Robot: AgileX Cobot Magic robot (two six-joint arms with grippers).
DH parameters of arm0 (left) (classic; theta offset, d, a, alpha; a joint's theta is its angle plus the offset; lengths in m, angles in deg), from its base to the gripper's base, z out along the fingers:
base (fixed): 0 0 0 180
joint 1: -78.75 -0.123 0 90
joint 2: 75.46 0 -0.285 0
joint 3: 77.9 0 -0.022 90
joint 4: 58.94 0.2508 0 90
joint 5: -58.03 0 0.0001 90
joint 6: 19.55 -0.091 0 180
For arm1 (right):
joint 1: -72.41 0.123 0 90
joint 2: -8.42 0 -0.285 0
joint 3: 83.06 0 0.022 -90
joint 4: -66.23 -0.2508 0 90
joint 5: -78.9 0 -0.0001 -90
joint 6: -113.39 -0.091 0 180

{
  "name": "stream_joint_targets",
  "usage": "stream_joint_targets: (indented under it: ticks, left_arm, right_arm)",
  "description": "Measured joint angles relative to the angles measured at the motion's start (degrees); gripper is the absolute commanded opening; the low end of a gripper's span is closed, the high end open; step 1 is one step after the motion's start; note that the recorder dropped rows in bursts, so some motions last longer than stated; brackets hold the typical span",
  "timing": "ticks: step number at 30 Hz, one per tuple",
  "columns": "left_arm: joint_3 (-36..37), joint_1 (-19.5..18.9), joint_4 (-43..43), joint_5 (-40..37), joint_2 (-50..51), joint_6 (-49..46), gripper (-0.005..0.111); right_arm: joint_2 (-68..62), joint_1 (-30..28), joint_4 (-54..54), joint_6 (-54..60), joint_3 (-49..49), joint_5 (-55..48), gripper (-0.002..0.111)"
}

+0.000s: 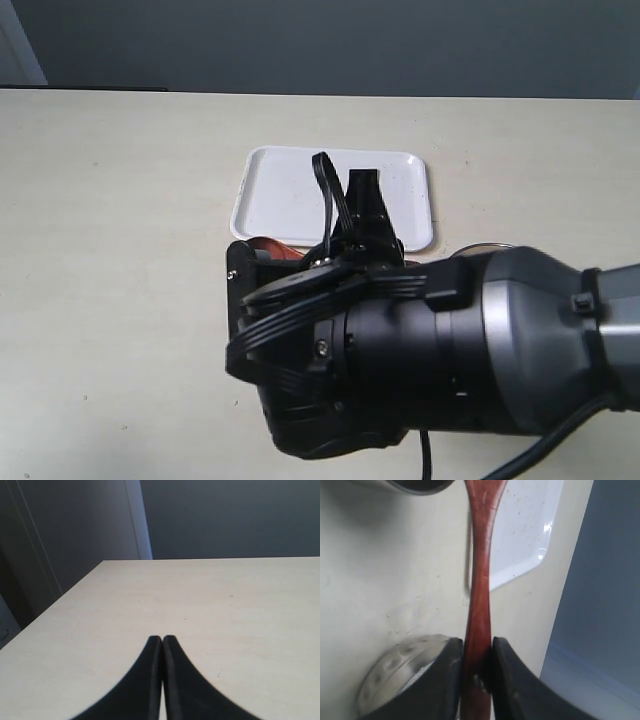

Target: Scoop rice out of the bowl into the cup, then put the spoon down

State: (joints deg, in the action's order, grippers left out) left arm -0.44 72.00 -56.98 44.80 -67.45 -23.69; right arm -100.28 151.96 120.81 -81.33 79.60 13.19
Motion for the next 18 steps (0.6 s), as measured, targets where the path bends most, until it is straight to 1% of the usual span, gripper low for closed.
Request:
stream_joint_targets:
  ticks: [5, 13, 18]
  left_arm:
    - [0.0, 0.0, 0.0, 0.0, 0.0, 0.0, 0.0]
    - [0.0, 0.0, 0.0, 0.0, 0.0, 0.0, 0.0]
    - [0.0, 0.0, 0.0, 0.0, 0.0, 0.0, 0.0]
  right_arm:
    - [0.0, 0.0, 0.14, -0.24, -0.11, 0.0, -0.001]
    - [0.0, 0.0, 1.74, -1.95, -4.23, -0.11, -0.001]
    - [0.0, 0.0, 3.08, -3.67, -4.47, 0.4, -0.001]
